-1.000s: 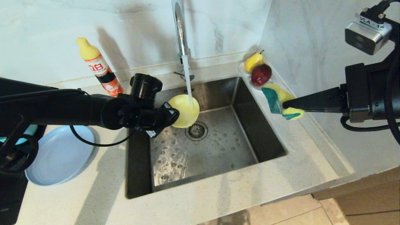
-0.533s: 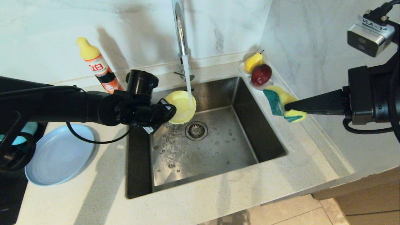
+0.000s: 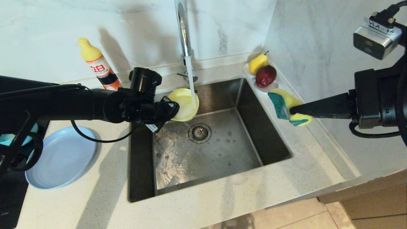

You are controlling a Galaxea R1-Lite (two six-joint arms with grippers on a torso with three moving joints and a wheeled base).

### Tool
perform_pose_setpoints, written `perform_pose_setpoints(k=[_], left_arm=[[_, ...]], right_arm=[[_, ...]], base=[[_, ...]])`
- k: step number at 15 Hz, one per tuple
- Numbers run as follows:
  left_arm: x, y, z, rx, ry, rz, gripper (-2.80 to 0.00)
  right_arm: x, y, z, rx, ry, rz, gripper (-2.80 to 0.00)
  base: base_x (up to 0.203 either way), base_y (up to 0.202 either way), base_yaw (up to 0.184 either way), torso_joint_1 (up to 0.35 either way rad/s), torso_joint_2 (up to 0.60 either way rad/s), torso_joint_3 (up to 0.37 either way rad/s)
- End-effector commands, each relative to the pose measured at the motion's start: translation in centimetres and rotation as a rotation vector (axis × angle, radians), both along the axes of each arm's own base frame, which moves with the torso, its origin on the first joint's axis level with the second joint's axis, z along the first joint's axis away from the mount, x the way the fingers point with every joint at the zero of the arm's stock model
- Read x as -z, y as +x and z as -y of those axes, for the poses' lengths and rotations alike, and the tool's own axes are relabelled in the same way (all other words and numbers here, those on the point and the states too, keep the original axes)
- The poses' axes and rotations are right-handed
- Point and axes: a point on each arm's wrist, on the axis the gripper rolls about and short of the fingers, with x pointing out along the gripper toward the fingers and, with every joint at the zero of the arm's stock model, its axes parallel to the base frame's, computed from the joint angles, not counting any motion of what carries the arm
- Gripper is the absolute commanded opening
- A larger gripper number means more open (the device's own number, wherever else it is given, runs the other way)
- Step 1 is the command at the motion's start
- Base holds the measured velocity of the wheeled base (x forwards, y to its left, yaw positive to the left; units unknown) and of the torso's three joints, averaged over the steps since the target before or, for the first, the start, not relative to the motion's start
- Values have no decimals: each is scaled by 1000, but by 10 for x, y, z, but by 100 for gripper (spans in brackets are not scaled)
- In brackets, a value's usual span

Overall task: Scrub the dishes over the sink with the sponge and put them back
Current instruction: Rinse the bowl

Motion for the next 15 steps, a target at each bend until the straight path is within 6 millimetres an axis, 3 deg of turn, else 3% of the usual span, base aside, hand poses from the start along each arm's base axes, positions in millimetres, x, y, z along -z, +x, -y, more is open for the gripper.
perform_pose_setpoints(k=[1, 11, 15], left_arm=[[0, 7, -4, -32, -21, -32, -280], [7, 24, 1, -13, -124, -149, -280], [3, 12, 5, 23, -87, -147, -280]], right_arm=[[2, -1, 0, -2, -3, -10, -280], [2, -1, 4, 11, -2, -8, -280], [5, 1, 5, -1, 1, -20, -280]], base=[[0, 0, 0, 0, 0, 0], [0, 0, 0, 0, 0, 0], [0, 0, 0, 0, 0, 0]])
